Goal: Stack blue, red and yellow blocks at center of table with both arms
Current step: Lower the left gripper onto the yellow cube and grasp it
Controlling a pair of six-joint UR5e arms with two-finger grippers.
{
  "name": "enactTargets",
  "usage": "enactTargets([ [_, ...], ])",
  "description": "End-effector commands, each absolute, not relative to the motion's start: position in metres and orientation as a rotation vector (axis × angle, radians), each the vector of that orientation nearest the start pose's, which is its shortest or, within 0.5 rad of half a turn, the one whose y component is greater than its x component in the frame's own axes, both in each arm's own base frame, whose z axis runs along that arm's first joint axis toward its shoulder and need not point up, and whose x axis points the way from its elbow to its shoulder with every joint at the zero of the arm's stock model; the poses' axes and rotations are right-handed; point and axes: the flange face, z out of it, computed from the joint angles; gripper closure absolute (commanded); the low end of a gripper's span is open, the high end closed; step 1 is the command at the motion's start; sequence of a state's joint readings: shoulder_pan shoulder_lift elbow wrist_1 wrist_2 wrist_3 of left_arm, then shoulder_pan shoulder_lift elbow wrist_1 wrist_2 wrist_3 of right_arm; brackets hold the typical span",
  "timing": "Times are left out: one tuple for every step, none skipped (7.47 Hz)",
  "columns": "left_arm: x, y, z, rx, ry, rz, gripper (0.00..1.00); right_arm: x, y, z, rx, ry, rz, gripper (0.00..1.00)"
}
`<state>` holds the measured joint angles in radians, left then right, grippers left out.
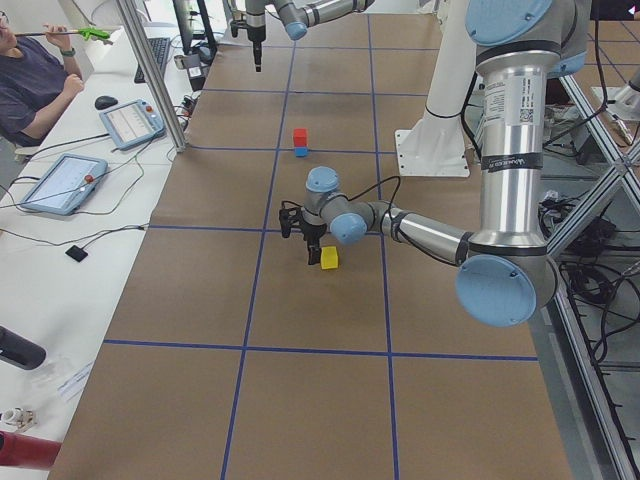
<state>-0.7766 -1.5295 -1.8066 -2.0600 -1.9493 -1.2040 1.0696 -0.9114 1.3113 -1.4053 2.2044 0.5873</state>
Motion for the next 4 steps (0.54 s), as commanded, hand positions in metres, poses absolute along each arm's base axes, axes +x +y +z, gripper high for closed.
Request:
enactTargets([
  [0.298,-0.410,0.527,0.040,0.758,-0.239,0.00,-0.293,-0.693,0.359,0.148,-0.814,-0.096,0.00],
  [0.295,-0.406,0.532,0.037,0.751,-0.234,0.00,-0.293,-0.692,0.359,0.148,-0.814,-0.096,0.00],
  [0.296,-0.399,0.534,0.030,0.749,-0.224,0.00,-0.291,-0.693,0.359,0.149,-0.814,-0.093,0.00],
  [0.300,-0.395,0.534,0.026,0.750,-0.213,0.00,-0.289,-0.694,0.359,0.150,-0.814,-0.092,0.00],
])
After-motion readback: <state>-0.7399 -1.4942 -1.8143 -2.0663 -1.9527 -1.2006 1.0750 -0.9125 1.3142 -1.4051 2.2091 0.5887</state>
